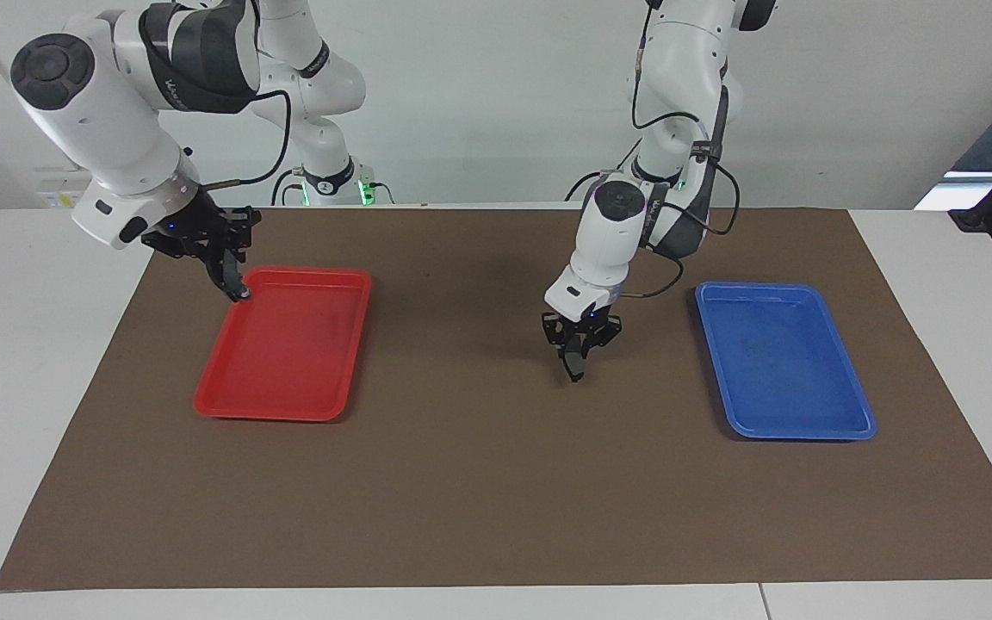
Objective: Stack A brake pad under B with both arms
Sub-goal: 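Lift the dark pad with the left gripper while the right gripper lifts the silver pad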
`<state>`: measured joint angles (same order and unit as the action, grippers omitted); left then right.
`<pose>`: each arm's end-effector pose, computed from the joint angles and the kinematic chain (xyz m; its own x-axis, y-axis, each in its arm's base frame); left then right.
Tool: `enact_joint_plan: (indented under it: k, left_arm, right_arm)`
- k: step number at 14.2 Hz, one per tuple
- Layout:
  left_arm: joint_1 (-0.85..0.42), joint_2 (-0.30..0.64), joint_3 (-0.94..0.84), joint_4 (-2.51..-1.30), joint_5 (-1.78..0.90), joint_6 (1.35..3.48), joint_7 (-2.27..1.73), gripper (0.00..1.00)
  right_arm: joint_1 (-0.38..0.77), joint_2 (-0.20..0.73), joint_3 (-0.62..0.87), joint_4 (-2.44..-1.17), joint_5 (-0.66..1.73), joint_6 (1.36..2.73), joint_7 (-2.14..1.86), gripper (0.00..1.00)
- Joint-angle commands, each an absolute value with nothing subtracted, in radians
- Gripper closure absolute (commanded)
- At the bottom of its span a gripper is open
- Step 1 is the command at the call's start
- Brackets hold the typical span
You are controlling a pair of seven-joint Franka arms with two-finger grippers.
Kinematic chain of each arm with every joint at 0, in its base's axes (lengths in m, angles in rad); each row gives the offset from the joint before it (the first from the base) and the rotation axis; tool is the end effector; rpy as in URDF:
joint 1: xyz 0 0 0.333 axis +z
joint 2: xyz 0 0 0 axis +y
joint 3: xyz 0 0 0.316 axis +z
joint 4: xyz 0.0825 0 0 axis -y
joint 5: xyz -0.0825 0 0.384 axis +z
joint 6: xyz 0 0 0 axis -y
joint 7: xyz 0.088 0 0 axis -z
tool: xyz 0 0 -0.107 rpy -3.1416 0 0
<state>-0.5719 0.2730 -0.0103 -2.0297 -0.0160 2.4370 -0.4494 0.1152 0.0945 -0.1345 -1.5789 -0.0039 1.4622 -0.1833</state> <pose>0.5071 -0.3336 0.3256 0.9867 -0.1156 0.1141 -0.1242 -0.9897 0.0714 0.5657 -0.0082 0.5599 0.9647 0.1612 -0.2083 0.1602 -0.9868 -0.0218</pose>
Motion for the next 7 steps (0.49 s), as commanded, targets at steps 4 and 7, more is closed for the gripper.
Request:
enact_joint_plan:
  k: [4,7]
  left_arm:
    - [-0.627,0.327,0.009,-2.005,-0.012,2.454,-0.518,0.92]
    - [-0.626,0.328,0.009,-2.003,-0.011,2.456,-0.517,0.05]
  right_arm:
    - [0.11,0.034,-0.133,-1.684,0.021,1.52,-0.206,0.98]
    - [0.112,0.032,-0.133,-1.687,0.021,1.523,-0.206,0.98]
